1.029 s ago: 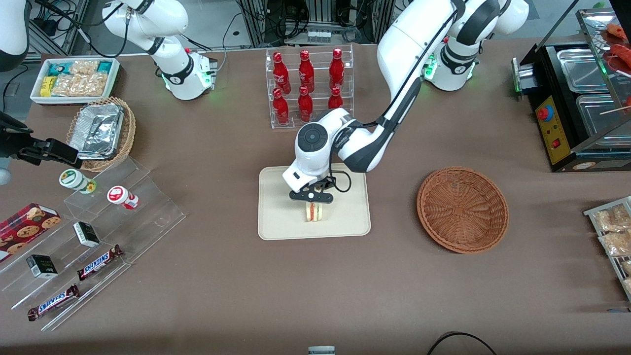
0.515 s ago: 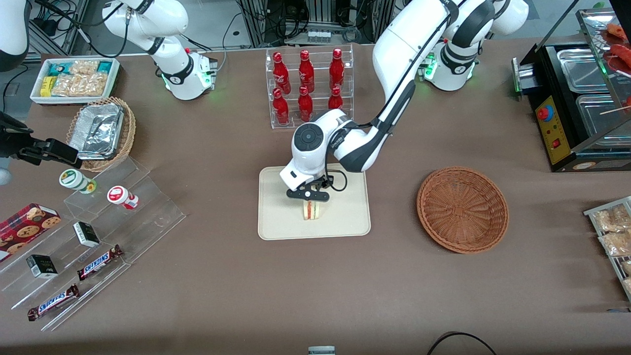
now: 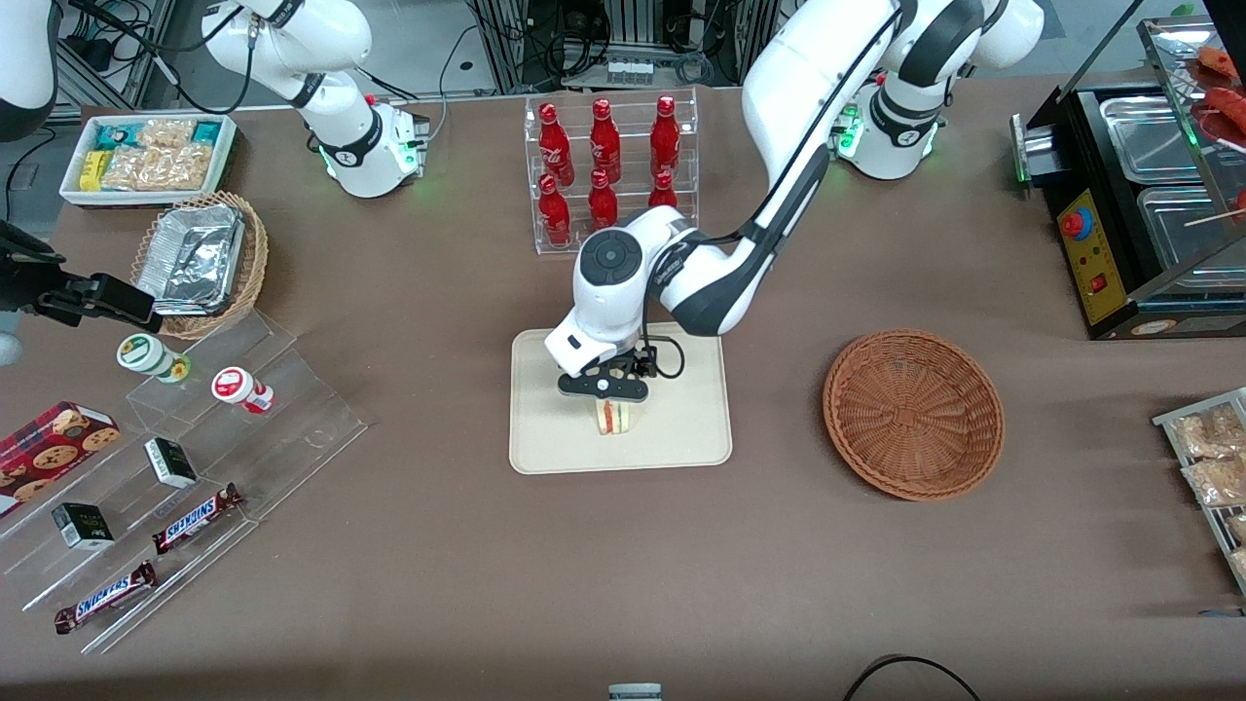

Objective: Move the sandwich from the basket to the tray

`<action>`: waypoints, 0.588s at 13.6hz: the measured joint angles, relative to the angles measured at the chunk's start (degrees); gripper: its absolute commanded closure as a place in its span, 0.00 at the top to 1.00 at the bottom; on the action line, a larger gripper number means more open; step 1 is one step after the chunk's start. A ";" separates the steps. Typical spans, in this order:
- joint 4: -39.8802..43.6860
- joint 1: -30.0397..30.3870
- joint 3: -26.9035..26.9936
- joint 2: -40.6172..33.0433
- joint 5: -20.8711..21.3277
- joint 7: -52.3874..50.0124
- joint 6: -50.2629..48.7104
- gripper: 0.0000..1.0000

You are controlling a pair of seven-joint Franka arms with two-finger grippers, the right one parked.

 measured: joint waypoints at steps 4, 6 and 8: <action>0.34 1.45 2.88 -7.53 -0.01 -0.49 -7.22 1.00; 0.34 4.41 3.33 -12.14 0.00 -0.48 -13.12 0.99; 0.16 8.47 3.45 -16.68 0.00 0.59 -19.06 1.00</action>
